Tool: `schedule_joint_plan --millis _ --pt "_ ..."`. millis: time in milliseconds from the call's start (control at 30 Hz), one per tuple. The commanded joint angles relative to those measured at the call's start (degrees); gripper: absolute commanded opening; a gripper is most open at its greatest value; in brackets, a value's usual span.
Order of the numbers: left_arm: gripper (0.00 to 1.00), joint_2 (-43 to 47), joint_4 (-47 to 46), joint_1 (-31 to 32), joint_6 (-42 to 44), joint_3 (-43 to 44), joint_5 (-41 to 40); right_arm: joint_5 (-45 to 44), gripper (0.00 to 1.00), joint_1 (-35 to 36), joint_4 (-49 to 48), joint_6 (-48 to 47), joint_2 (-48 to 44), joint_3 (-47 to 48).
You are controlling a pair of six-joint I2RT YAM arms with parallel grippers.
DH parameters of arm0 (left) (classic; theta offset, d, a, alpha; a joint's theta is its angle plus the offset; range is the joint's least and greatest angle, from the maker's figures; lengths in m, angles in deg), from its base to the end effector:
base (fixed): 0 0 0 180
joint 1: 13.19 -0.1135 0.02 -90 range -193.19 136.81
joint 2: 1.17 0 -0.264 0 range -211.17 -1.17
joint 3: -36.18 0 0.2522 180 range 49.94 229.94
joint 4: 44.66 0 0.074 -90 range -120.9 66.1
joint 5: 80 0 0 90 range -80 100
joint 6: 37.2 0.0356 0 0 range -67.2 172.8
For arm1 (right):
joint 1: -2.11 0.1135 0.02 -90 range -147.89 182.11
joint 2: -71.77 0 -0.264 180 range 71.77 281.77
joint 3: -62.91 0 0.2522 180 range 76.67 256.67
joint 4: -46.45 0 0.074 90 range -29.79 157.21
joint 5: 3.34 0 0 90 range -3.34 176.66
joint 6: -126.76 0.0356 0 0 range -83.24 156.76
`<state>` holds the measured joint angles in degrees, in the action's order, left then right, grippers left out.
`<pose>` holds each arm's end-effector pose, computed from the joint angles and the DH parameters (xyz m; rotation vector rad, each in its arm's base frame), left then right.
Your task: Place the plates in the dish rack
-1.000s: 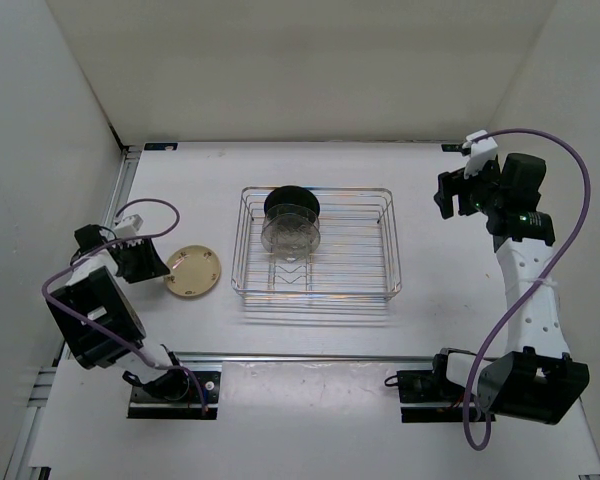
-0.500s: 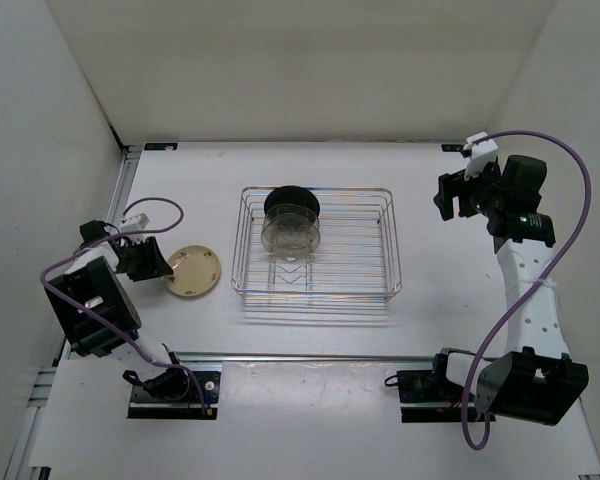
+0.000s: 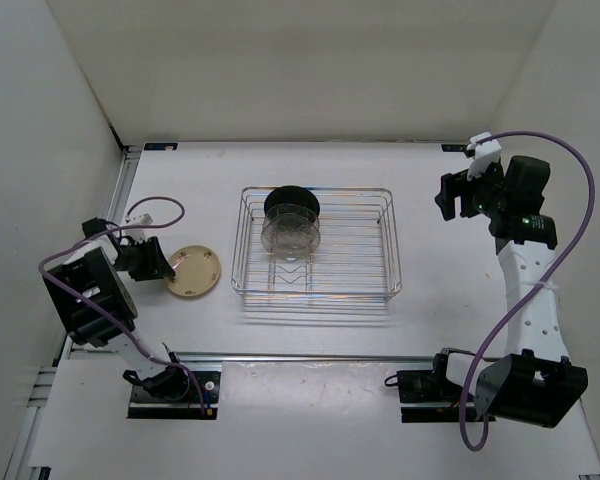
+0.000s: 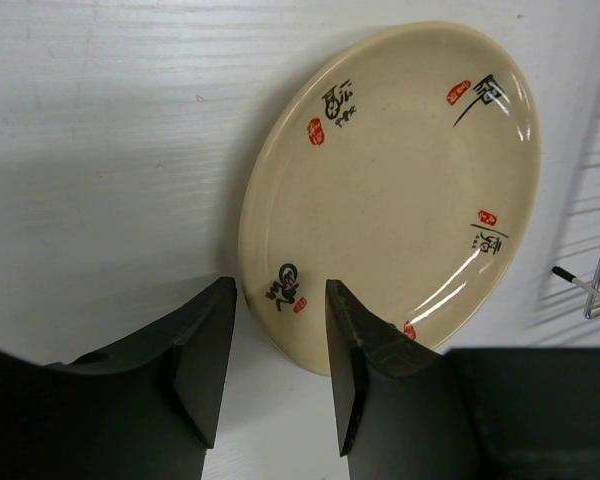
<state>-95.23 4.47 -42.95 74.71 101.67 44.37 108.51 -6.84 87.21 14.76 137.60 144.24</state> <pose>0.2550 0.1226 0.1552 -0.0925 2.6267 -0.6079 0.2507 -0.0261 0.3761 -0.4618 1.9235 0.0332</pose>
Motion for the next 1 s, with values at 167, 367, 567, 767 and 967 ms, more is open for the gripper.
schedule_joint_plan --millis 167,367,567,767,967 --pt "0.51 -1.9 3.0 0.2 2.6 3.3 2.5 1.7 0.81 -1.0 -0.1 0.8 -2.2 0.5" --pt "0.46 -3.6 4.8 0.2 3.2 4.5 2.5 2.2 0.80 -1.0 -0.1 0.8 -2.2 0.5" --pt "0.41 -4.9 5.8 0.2 3.8 5.6 3.0 2.2 0.80 -1.5 -0.1 0.8 -2.7 0.5" --pt "0.35 -5.4 6.4 1.4 3.8 6.6 1.3 2.8 0.80 -1.5 -0.1 0.8 -3.2 -0.1" --pt "0.22 -5.4 6.4 2.5 3.8 6.6 0.8 2.8 0.80 -1.5 -0.1 1.3 -3.8 -0.6"
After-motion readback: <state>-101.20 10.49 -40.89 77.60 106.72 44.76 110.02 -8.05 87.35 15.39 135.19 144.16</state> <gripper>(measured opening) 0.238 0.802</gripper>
